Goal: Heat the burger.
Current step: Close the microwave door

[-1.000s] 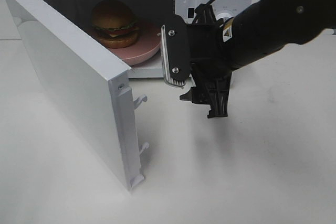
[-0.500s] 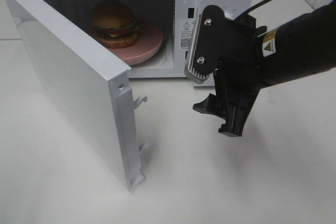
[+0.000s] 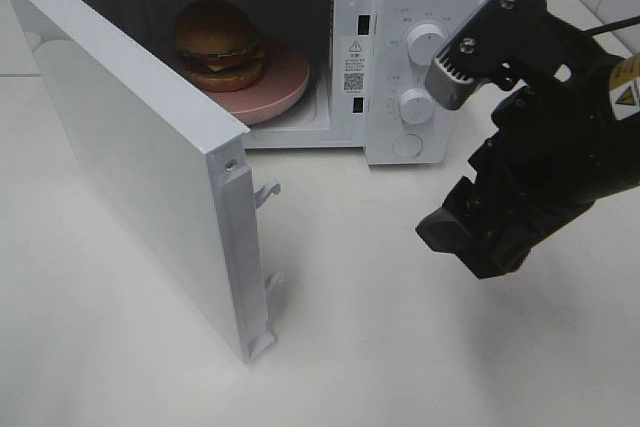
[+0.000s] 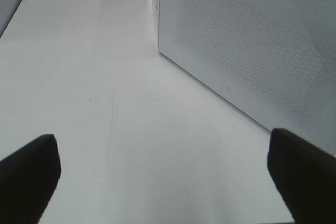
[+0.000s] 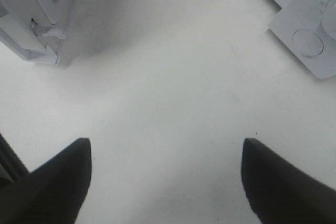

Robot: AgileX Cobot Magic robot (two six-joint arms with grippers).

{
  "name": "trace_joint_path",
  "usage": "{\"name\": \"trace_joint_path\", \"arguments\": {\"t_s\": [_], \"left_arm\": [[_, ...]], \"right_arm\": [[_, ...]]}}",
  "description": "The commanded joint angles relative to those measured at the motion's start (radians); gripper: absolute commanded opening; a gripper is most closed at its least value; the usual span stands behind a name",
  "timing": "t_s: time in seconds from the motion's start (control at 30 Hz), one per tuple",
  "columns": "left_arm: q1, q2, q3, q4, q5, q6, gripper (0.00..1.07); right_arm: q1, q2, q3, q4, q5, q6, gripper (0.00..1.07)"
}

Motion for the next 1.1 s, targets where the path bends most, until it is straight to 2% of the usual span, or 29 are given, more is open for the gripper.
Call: {"name": "trace_joint_path", "arguments": {"t_s": [0.03,0.63,0.73,0.8,0.93,1.0,1.1], "left_arm": [[-0.001,-0.017,0.001,0.000,-0.003,-0.005,1.00],[-0.001,-0.017,0.001,0.000,-0.003,-0.005,1.00],[-0.001,-0.017,0.001,0.000,-0.003,-0.005,1.00],[-0.001,-0.017,0.001,0.000,-0.003,-0.005,1.00],[-0.001,-0.017,0.001,0.000,-0.003,-0.005,1.00],[-0.001,-0.017,0.001,0.000,-0.003,-0.005,1.00],[-0.001,-0.017,0.001,0.000,-0.003,-0.005,1.00]], "right_arm": [[0.003,-0.049,0.005,0.000,0.089,0.058,0.76],[0.003,-0.268,0.005,-0.005,0.493,0.143,0.76],[0.003,-0.281,0.005,-0.005,0.509,0.147,0.76],[0.003,-0.370,0.005,-0.005,0.566,0.169,0.76],[-0.004,-0.445,0.005,-0.005,0.590,0.175,0.76],[-0.013,-0.463,0.005,-0.005,0.597,0.175,0.76],[-0.128,-0.569,0.005,-0.005,0.622,0.170,0.76]]}}
